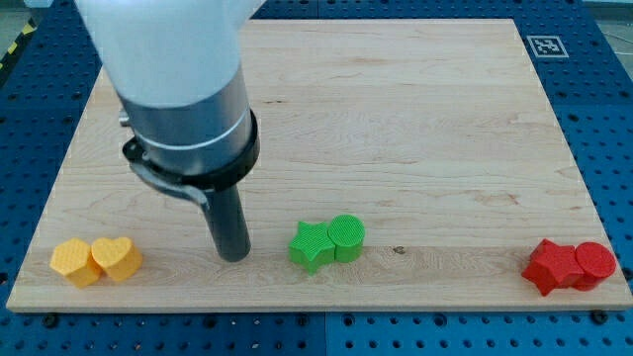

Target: Put the green circle at the top of the green star

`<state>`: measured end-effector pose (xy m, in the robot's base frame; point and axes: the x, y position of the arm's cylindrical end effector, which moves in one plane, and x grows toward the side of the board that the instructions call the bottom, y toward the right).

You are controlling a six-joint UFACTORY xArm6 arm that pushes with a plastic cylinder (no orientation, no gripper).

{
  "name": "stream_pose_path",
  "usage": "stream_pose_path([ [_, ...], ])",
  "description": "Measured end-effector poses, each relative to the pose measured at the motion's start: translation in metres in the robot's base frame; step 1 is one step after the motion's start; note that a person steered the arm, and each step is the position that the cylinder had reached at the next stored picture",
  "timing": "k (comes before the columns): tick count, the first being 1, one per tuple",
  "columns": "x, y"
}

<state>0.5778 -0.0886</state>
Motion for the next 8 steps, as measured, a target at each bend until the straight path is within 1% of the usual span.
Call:
stream_pose_path([
  [1,0.013,0.008],
  [2,0.038,0.031],
  [3,0.041,0.040],
  [5,0.041,0.111],
  [8,-0.008,0.110],
])
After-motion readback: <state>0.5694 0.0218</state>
